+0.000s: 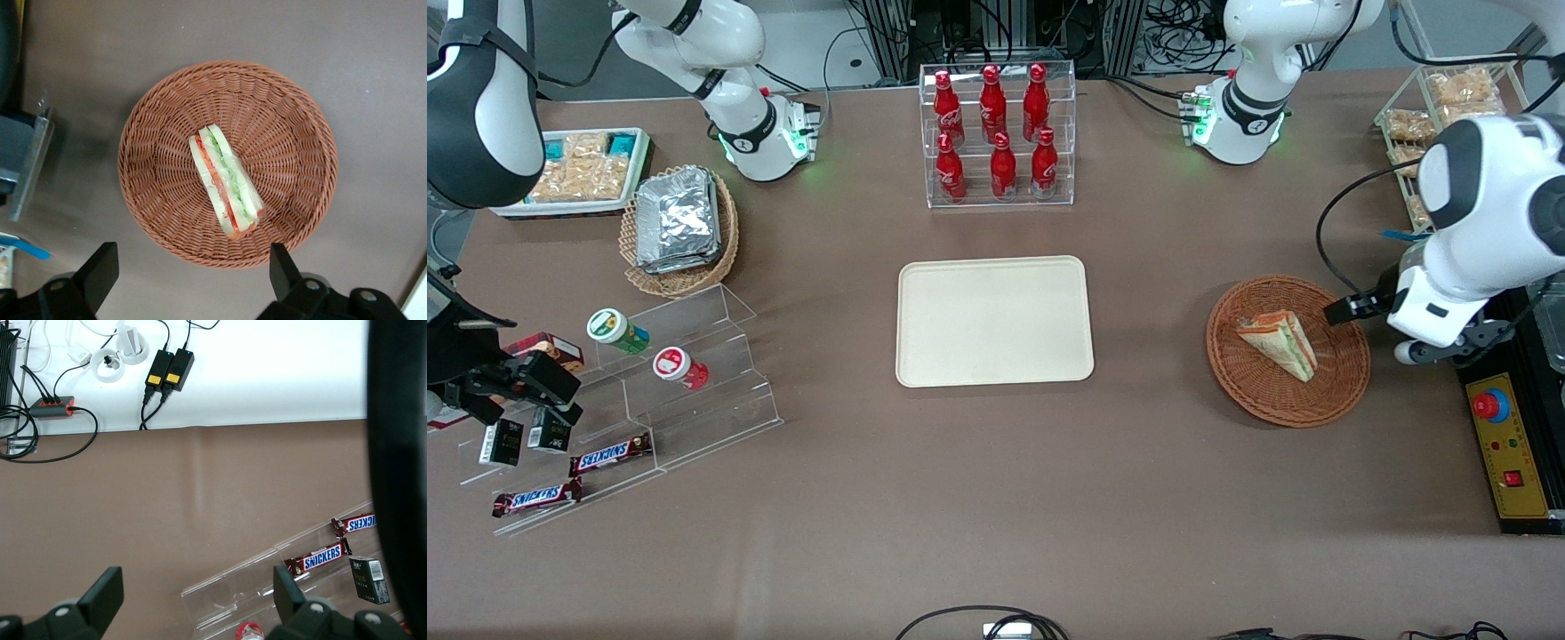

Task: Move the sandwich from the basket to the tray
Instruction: 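Move the left gripper over the wrapped sandwich in the wicker basket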

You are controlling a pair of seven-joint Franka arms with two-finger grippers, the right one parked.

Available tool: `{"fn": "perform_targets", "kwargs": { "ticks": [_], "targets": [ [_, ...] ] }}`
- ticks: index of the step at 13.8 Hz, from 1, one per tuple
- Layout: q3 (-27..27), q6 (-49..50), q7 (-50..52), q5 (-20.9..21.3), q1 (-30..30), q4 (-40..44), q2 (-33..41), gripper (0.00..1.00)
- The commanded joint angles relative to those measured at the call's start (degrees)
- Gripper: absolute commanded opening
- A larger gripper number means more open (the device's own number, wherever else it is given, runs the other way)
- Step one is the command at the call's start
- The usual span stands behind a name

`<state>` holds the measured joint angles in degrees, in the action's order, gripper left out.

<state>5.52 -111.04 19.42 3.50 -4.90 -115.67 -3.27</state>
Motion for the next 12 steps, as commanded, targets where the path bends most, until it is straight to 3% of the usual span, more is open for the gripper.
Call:
{"fn": "perform_targets", "kwargs": {
  "ticks": [1,12],
  "targets": [
    [-0.1,-4.6,6.8,0.8,0.2,-4.5,1.2,1.00],
    [0.0,-14.8,24.8,0.4,0.4,-11.7,-1.2,1.00]
  ]
}}
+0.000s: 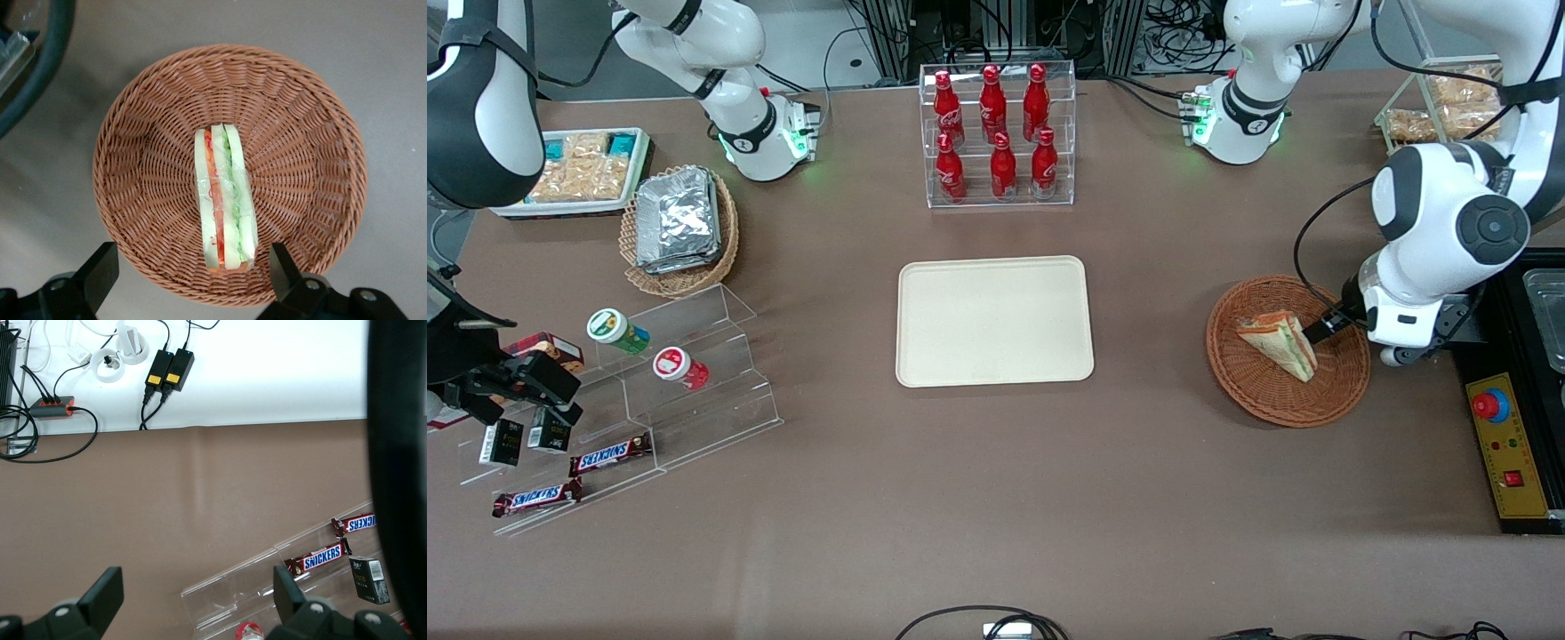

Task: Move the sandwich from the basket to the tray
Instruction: 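Lower the open left gripper around the sandwich and close it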

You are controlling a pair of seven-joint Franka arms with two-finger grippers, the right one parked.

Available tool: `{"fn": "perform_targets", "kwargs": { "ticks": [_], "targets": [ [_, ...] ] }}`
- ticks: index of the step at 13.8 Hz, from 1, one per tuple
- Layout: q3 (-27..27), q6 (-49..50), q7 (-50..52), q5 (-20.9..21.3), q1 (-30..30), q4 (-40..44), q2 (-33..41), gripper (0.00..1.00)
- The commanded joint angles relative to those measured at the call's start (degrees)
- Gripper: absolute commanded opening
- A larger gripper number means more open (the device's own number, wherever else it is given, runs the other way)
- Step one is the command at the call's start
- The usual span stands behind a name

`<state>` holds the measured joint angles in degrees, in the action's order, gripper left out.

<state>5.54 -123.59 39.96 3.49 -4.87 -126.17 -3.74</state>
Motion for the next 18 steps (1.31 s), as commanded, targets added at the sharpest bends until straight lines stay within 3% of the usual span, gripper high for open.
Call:
{"fn": "perform_targets", "kwargs": {
  "ticks": [1,17,18],
  "targets": [
    [0.1,-3.4,5.5,0.4,0.5,-1.8,-1.1,1.00],
    [0.4,-18.8,12.0,-0.3,0.9,-9.2,-8.3,1.00],
    [0.4,-19.1,13.0,-0.3,0.9,-9.1,-8.6,0.95]
  ]
}}
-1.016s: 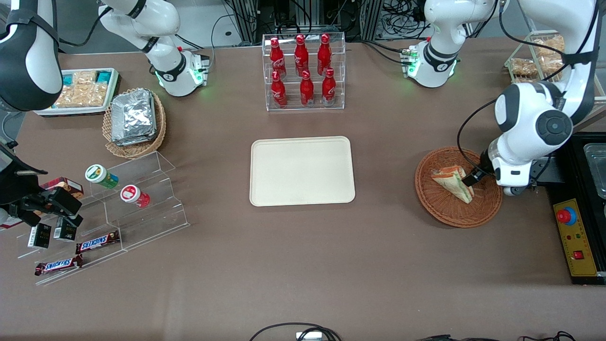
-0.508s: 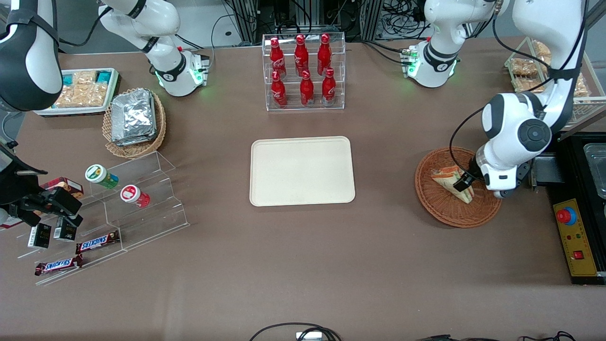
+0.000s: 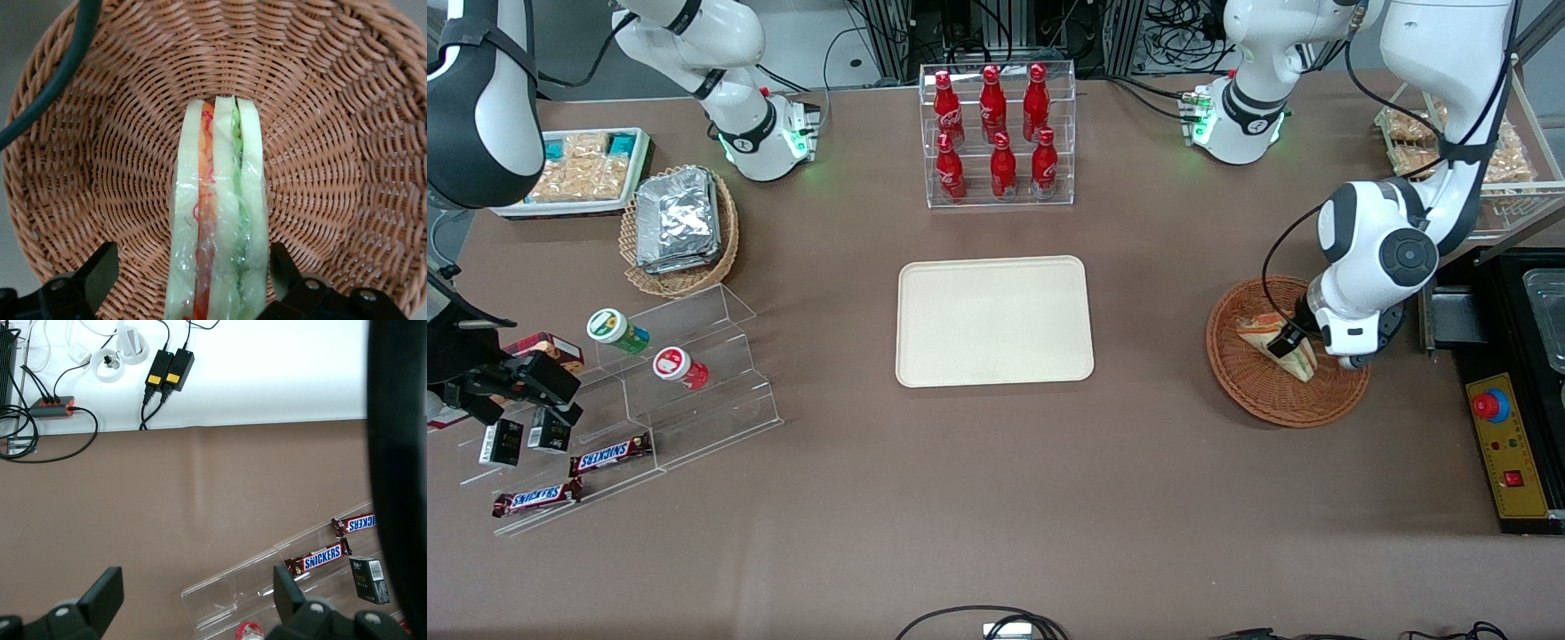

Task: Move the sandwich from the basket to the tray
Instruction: 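Lower the open left gripper around the sandwich and close it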

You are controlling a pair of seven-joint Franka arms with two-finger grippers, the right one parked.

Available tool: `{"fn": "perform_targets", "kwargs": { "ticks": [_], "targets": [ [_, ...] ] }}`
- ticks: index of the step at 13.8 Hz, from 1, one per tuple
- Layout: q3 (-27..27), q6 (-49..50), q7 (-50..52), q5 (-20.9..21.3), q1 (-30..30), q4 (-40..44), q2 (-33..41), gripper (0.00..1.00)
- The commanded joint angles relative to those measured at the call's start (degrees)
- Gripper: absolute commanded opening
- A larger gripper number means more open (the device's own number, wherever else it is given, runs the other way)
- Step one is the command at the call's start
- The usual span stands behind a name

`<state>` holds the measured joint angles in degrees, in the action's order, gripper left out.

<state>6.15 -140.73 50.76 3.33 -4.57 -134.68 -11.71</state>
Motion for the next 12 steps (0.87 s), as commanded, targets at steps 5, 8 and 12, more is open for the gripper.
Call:
{"fn": "perform_targets", "kwargs": {
  "ticks": [5,8,12],
  "targets": [
    [-0.2,-3.1,4.9,-0.2,0.6,-0.3,-1.8,0.00],
    [-0.1,-2.5,5.4,-0.2,1.1,0.0,-1.4,0.00],
    [0.2,1.9,3.7,0.4,1.5,1.5,2.2,0.00]
  ]
}}
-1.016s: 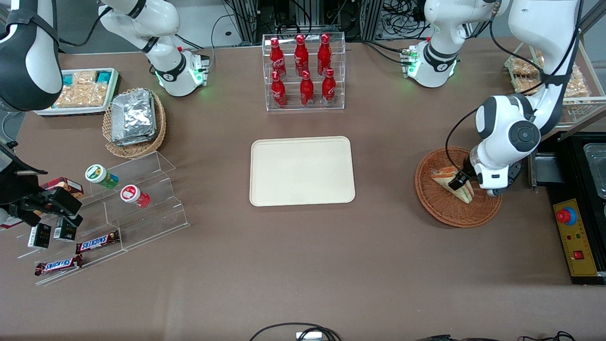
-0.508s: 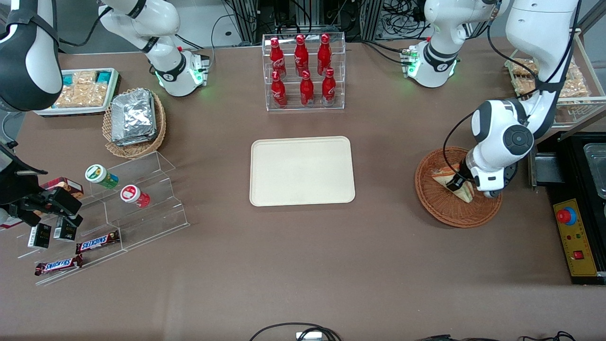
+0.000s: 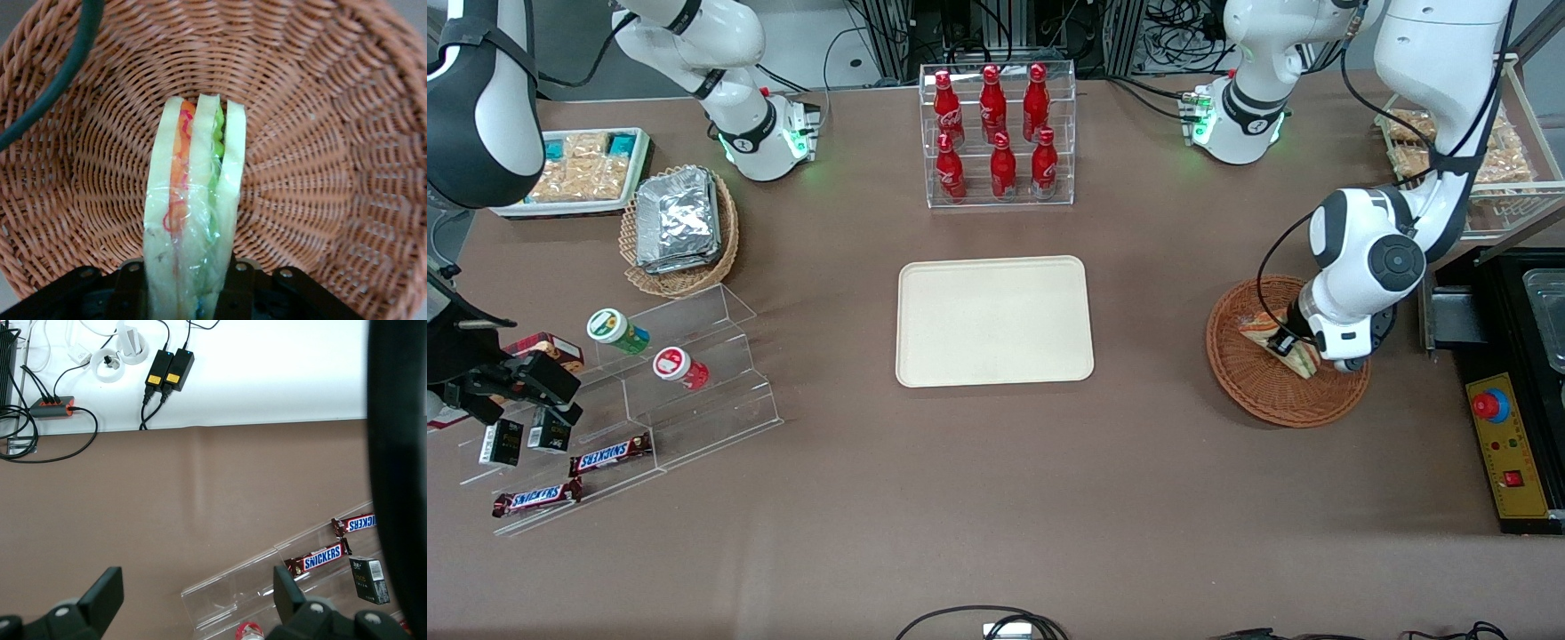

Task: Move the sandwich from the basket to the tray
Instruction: 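Lift the sandwich out of the basket and carry it toward the tray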

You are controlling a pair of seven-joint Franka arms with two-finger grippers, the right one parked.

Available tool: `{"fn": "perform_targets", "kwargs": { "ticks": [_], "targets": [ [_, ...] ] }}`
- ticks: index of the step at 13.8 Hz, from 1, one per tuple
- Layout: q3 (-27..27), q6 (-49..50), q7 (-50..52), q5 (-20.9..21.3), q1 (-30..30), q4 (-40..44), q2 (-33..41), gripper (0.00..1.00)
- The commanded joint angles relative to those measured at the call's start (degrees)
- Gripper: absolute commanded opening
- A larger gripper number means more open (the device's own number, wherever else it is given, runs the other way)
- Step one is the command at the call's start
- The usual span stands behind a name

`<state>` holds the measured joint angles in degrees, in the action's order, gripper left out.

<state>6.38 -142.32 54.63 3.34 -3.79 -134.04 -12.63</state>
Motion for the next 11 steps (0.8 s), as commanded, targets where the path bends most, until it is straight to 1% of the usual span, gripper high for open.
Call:
{"fn": "perform_targets", "kwargs": {
  "ticks": [1,3,5,7,9,11],
  "targets": [
    [1.0,7.1,-1.5,0.4,0.7,3.1,3.9,0.00],
    [1.9,16.6,-4.5,0.4,0.7,9.2,4.6,0.00],
    [4.2,25.4,-7.8,0.1,0.7,16.2,4.8,0.00],
    [8.4,26.7,-10.2,0.0,0.7,20.3,4.2,0.00],
    [13.6,26.7,-13.5,0.0,0.7,22.3,3.4,0.00],
    [18.6,26.4,-14.6,0.6,0.9,23.6,2.6,0.00]
  ]
}}
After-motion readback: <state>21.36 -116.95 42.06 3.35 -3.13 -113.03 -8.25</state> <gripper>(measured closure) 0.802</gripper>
